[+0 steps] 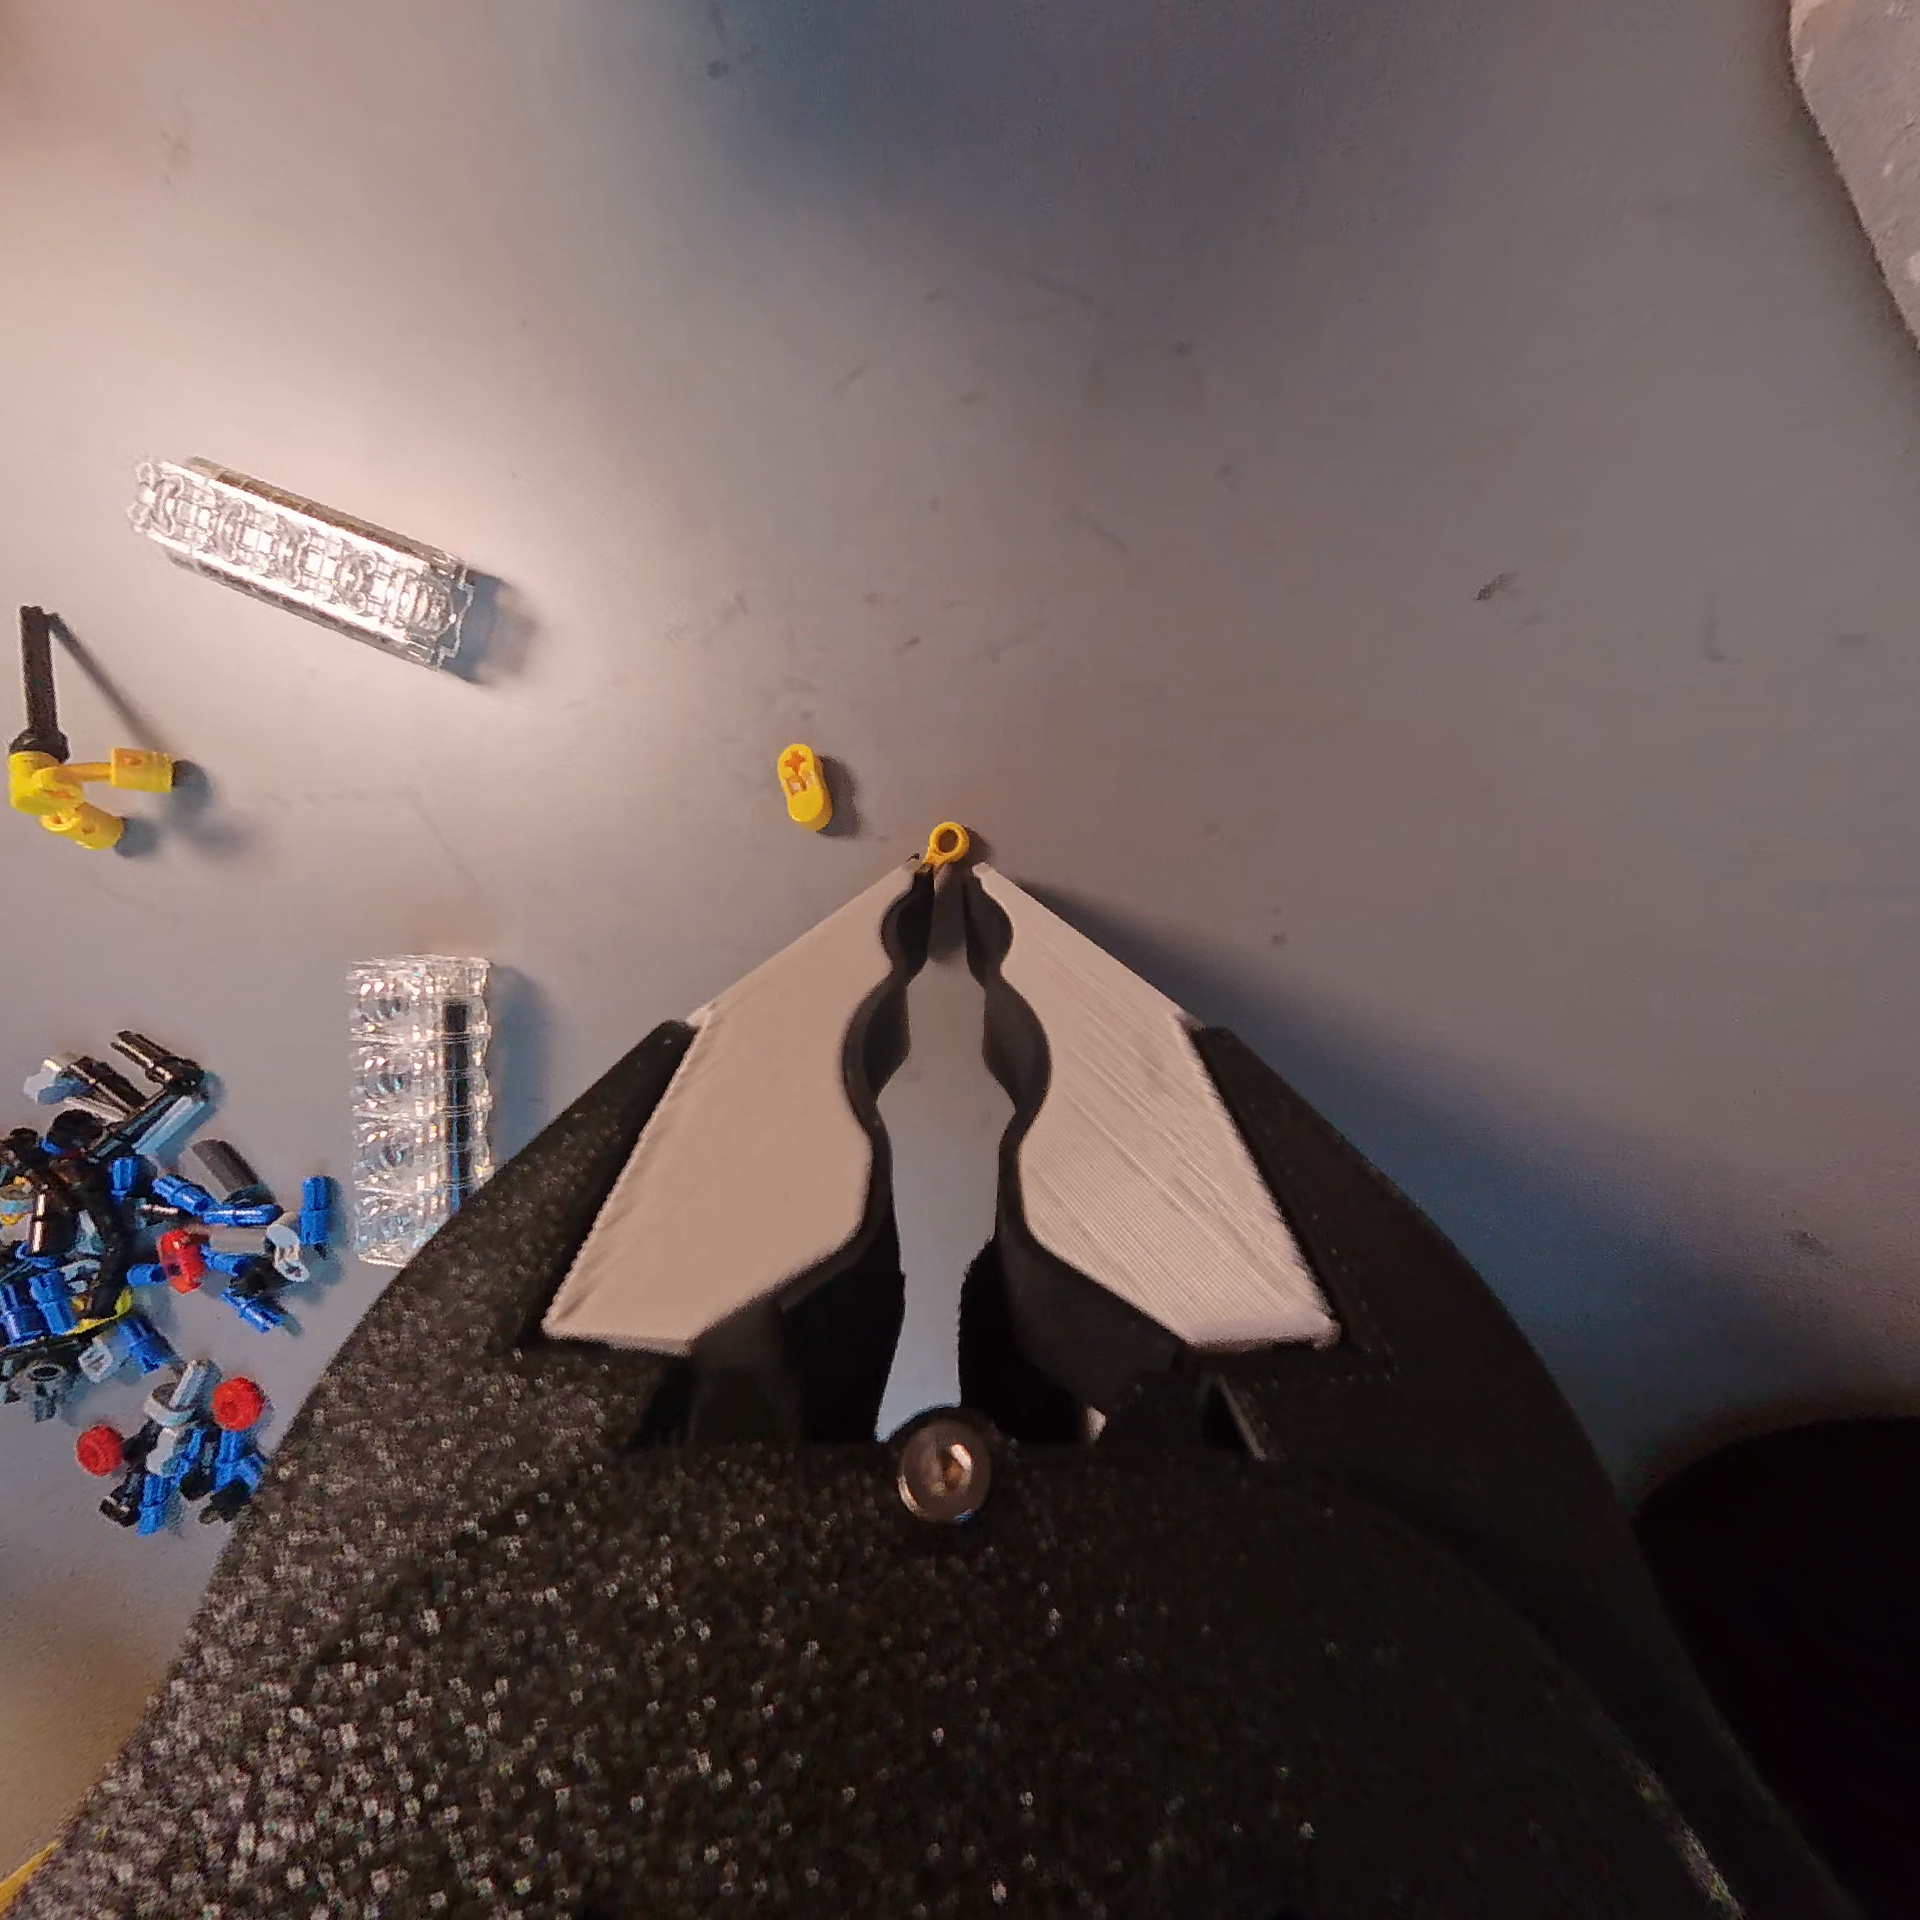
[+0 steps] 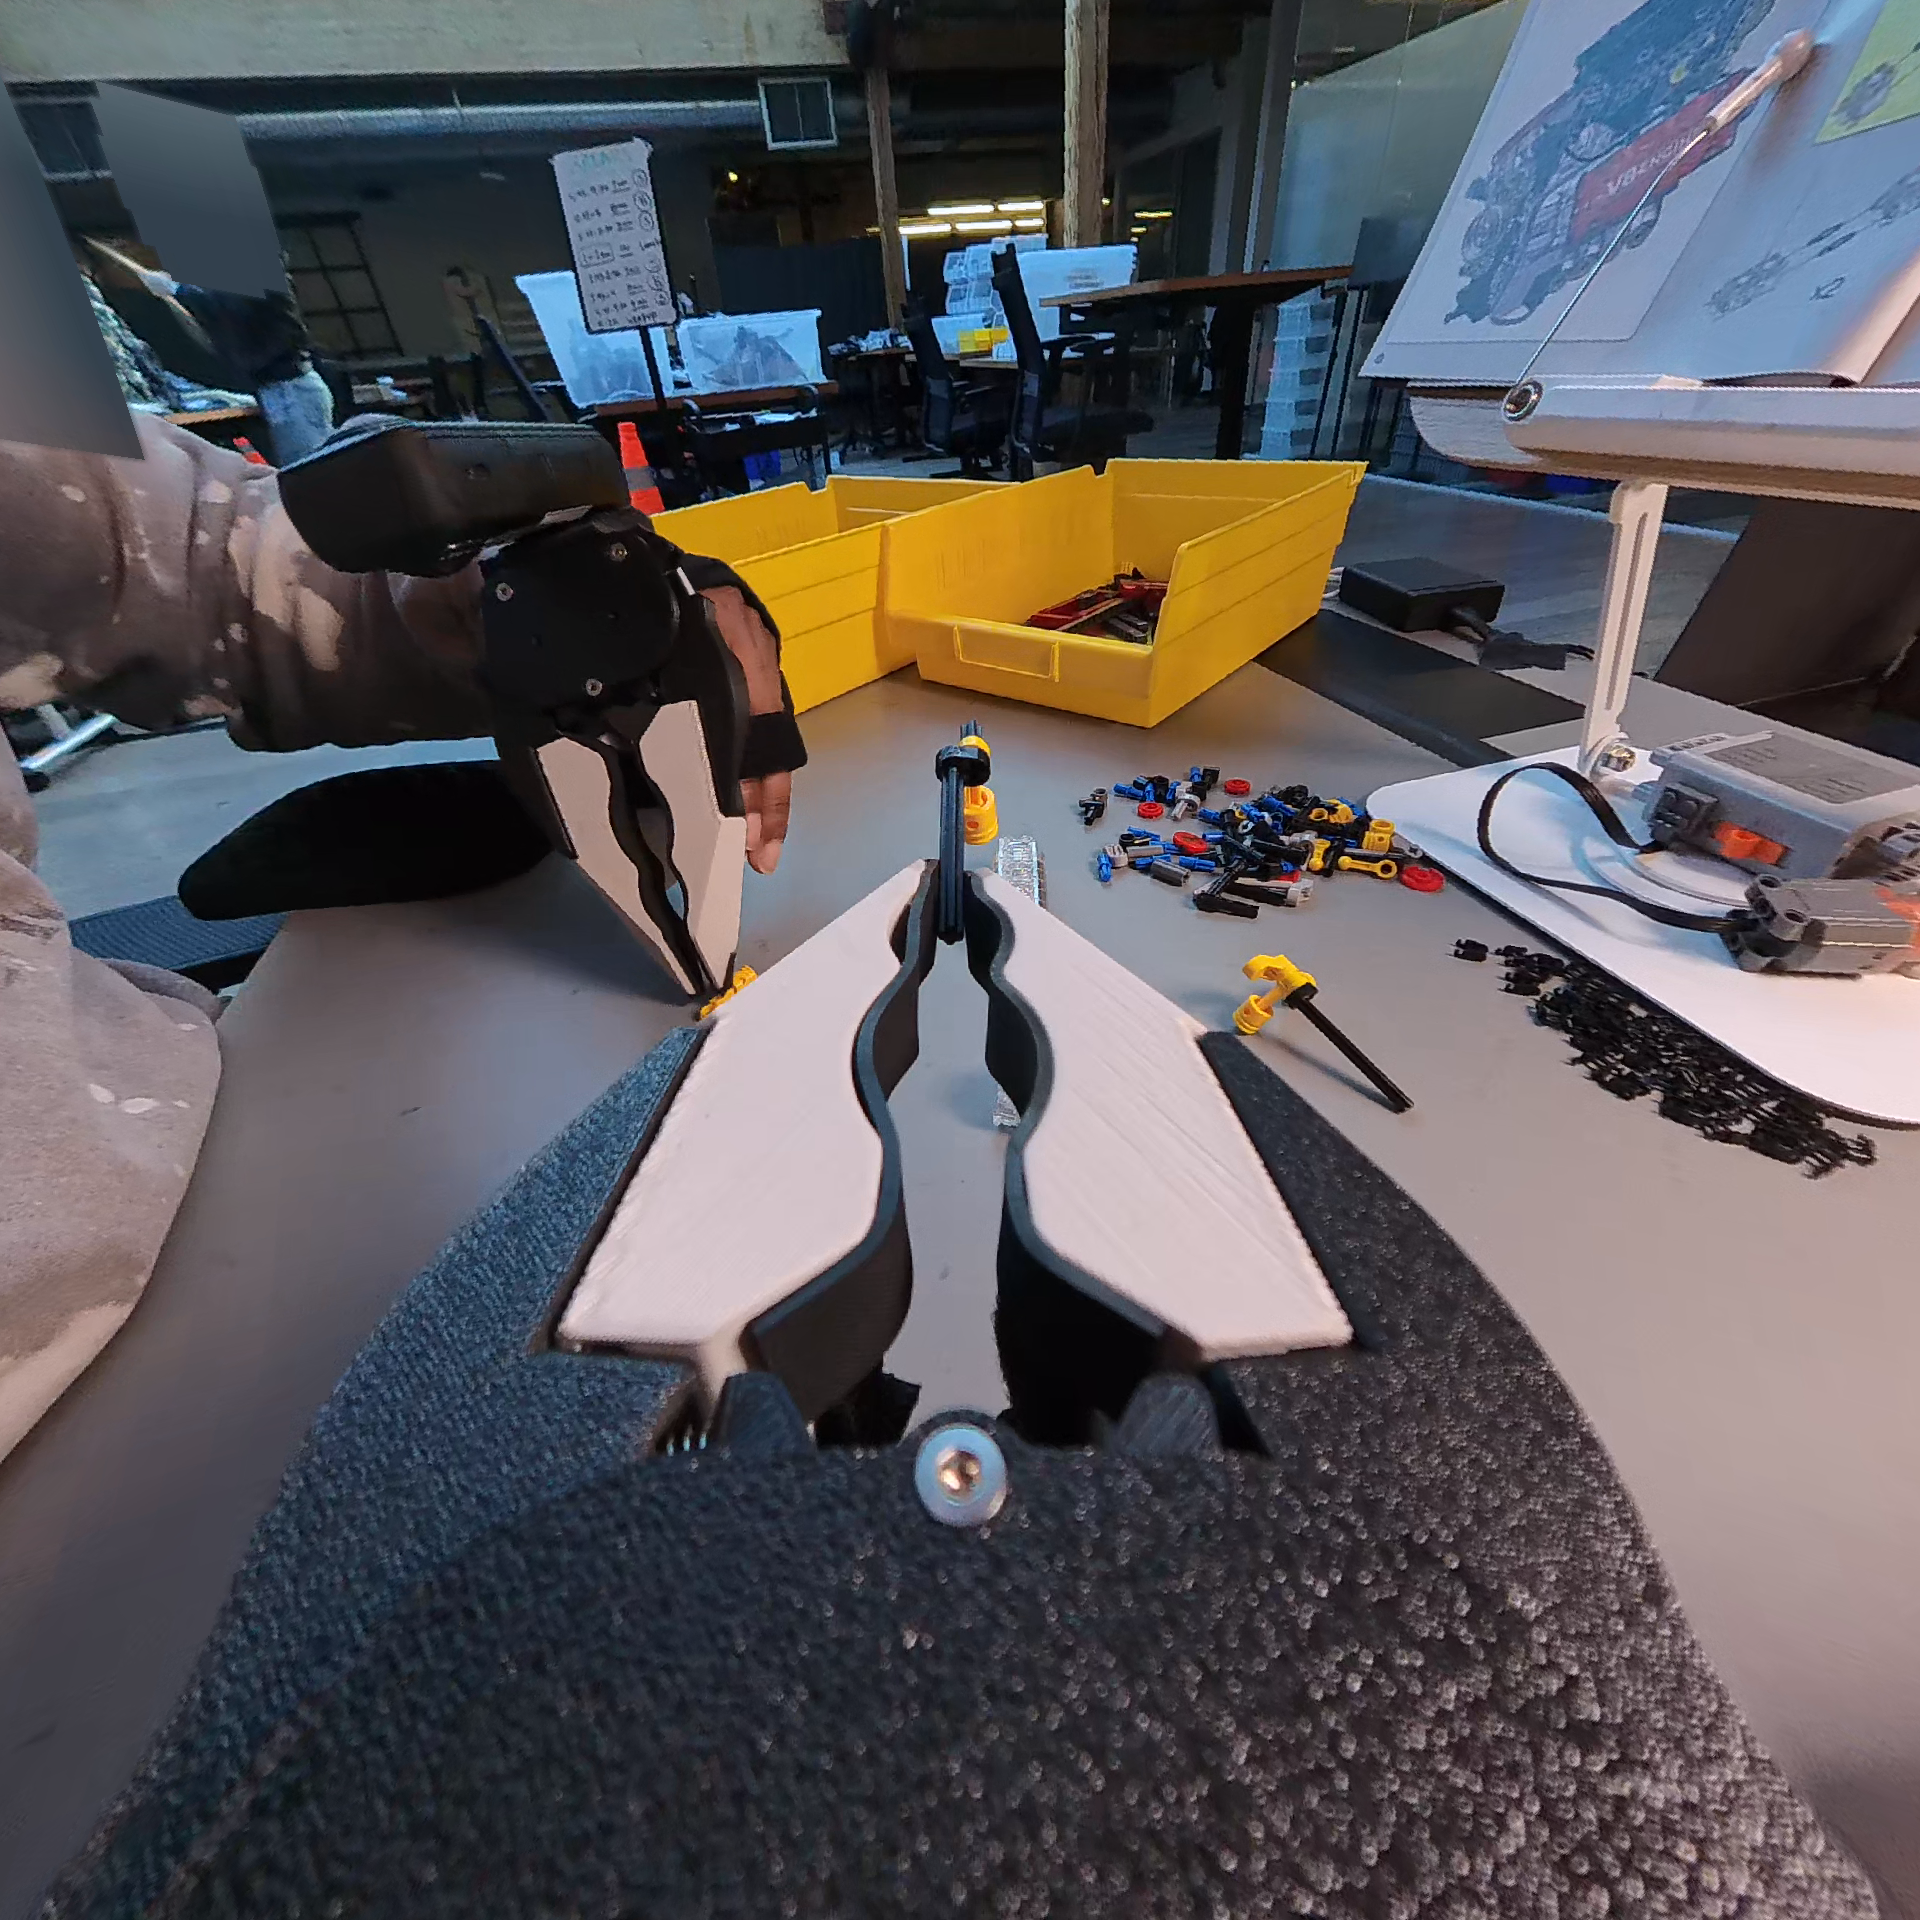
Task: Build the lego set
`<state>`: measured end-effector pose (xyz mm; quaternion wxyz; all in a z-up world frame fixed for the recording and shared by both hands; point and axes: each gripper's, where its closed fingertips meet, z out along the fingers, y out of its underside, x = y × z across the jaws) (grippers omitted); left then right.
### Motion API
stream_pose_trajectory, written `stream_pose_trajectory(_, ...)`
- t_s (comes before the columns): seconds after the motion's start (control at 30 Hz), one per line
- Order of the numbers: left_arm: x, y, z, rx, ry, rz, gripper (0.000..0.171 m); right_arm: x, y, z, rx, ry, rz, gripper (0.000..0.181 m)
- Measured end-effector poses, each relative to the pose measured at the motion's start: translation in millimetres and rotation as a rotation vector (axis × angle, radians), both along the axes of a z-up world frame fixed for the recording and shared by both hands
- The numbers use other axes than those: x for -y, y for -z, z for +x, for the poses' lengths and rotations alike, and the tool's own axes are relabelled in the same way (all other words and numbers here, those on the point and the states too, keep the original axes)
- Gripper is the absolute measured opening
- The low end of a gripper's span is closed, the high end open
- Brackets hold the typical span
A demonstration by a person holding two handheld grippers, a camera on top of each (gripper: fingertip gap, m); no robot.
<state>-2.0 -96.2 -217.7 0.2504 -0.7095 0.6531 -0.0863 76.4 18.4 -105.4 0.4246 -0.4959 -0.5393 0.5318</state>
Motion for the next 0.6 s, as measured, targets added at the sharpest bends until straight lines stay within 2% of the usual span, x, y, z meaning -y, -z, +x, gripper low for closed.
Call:
stream_pose_trajectory(0.13, -4.9, -5.1, -2.0, 0.004, -0.005, -0.003, 0.006, -0.2, -0.2, 0.2, -0.001, 0.000, -0.003, 0.004)
stream_pose_trajectory(0.43, -4.7, 4.2, -4.2, -0.055, 0.032, -0.011, 0.007, 0.4, -0.2, 0.1, -0.001, -0.004, -0.004, 0.004)
stream_pose_trajectory(0.53, -4.3, 4.2, -4.2, -0.033, 0.016, -0.057, 0.006, 0.4, -0.4, 0.2, -0.002, -0.004, -0.004, 0.004)
stream_pose_trajectory(0.6, -2.6, 3.9, -2.9, 0.027, -0.021, -0.141, 0.006, 0.4, -0.4, 0.1, -0.002, -0.004, -0.004, 0.004)
